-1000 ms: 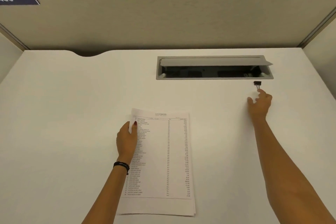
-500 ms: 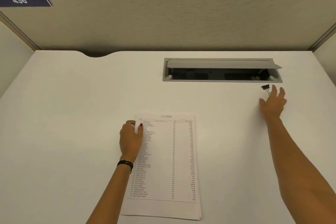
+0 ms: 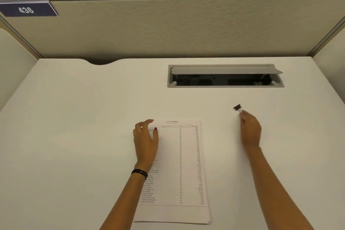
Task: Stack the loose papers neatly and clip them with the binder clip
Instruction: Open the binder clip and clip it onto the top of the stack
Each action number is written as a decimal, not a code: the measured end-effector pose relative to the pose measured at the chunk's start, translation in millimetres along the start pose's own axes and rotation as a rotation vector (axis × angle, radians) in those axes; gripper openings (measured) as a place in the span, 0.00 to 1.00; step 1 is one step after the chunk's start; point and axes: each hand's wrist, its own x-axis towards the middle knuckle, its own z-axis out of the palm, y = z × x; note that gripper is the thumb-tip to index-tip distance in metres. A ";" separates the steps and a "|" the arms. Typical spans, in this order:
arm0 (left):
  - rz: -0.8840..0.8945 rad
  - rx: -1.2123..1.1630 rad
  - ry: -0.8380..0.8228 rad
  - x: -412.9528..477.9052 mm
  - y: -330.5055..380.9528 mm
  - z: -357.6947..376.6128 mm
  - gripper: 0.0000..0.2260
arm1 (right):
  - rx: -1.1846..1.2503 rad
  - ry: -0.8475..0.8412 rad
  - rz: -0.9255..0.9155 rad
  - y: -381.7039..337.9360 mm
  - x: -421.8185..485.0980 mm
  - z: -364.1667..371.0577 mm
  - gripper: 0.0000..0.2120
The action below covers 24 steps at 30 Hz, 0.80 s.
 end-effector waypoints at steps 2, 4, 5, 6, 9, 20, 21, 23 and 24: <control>0.038 -0.032 -0.026 -6.9 6.6 2.1 0.14 | 0.058 -0.030 0.011 -9.8 -26.5 7.3 0.16; 0.042 -0.061 -0.048 -14.4 10.3 1.7 0.14 | 0.149 -0.052 0.073 -19.6 -51.8 12.3 0.17; 0.041 -0.077 -0.063 -18.1 11.1 0.5 0.13 | 0.198 -0.060 0.111 -24.9 -63.5 13.8 0.17; 0.044 -0.098 -0.085 -21.5 11.2 -1.4 0.13 | 0.216 -0.066 0.130 -29.6 -73.3 15.1 0.17; 0.071 -0.166 -0.177 -28.5 7.6 -8.2 0.12 | 0.099 -0.059 0.061 -36.6 -95.9 21.1 0.16; 0.073 -0.189 -0.325 -43.0 -13.4 -30.0 0.09 | 0.101 -0.242 -0.008 -79.6 -91.6 16.7 0.21; 0.076 -0.190 -0.333 -43.8 -14.3 -32.2 0.09 | 0.155 -0.254 0.060 -81.9 -92.4 17.3 0.21; 0.086 -0.200 -0.345 -44.8 -16.1 -38.5 0.10 | 0.233 -0.232 0.145 -86.4 -96.5 15.3 0.20; 0.091 -0.204 -0.349 -44.8 -16.9 -42.0 0.10 | 0.240 -0.210 0.148 -87.3 -98.5 14.4 0.17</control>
